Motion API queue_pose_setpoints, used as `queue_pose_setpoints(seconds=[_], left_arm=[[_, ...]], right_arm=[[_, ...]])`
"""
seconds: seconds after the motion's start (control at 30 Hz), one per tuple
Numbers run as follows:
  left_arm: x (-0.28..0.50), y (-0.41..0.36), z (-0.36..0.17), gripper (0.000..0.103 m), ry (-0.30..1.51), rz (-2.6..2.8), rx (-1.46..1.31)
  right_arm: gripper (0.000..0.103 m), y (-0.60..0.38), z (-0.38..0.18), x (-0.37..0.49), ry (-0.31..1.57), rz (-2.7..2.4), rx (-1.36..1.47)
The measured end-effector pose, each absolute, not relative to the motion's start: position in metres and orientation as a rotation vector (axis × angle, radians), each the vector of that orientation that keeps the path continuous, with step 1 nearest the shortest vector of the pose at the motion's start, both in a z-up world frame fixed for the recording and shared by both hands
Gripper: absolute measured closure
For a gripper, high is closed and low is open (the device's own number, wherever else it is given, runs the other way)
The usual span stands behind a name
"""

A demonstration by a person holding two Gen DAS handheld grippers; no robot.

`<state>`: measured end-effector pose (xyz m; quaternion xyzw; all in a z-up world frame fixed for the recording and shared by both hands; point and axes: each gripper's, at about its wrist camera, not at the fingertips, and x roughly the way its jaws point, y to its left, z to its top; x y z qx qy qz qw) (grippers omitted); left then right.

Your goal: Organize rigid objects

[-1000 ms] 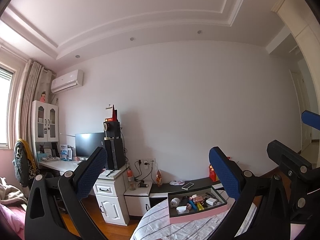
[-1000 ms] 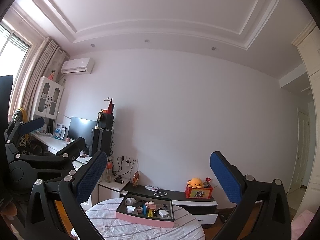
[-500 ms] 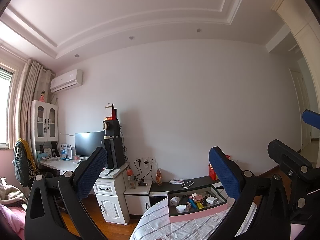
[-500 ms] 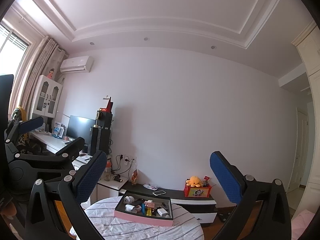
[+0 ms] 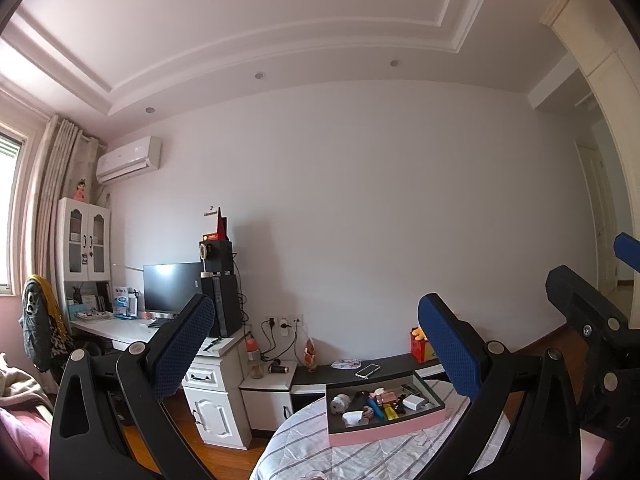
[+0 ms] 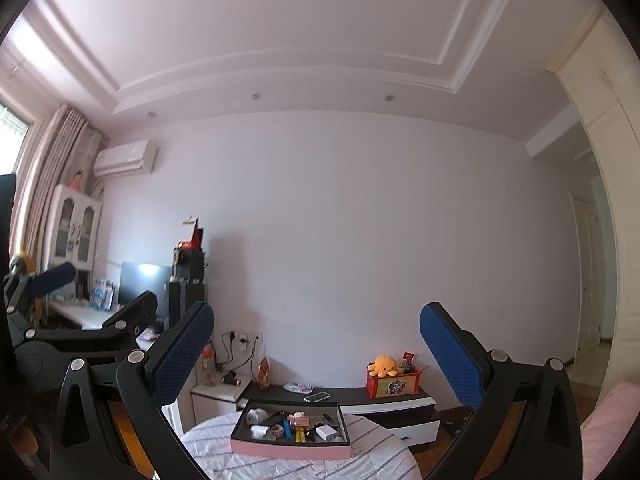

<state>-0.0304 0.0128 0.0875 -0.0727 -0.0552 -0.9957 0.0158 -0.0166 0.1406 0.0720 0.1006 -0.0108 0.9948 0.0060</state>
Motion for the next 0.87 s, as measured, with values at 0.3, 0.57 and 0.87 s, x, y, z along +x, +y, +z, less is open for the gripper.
queue_pose_setpoints(seconds=[0.3,0.57,0.87], left_arm=[[-0.0334,0.0174,0.0843,0.0,-0.174,-3.092,-0.219],[-0.0328,0.018,0.0854,0.0,-0.164,-3.095,-0.257],[-0.0367,0.0175,0.0846,0.0,-0.168,-3.098,-0.238]], right_arm=[[0.0,0.14,0.0734,-0.0218,-0.032,3.116,0.283],[0.0,0.139,0.0738,-0.0196,-0.04,3.116,0.291],[0.0,0.1383,0.0732,-0.0215,-0.046,3.116,0.27]])
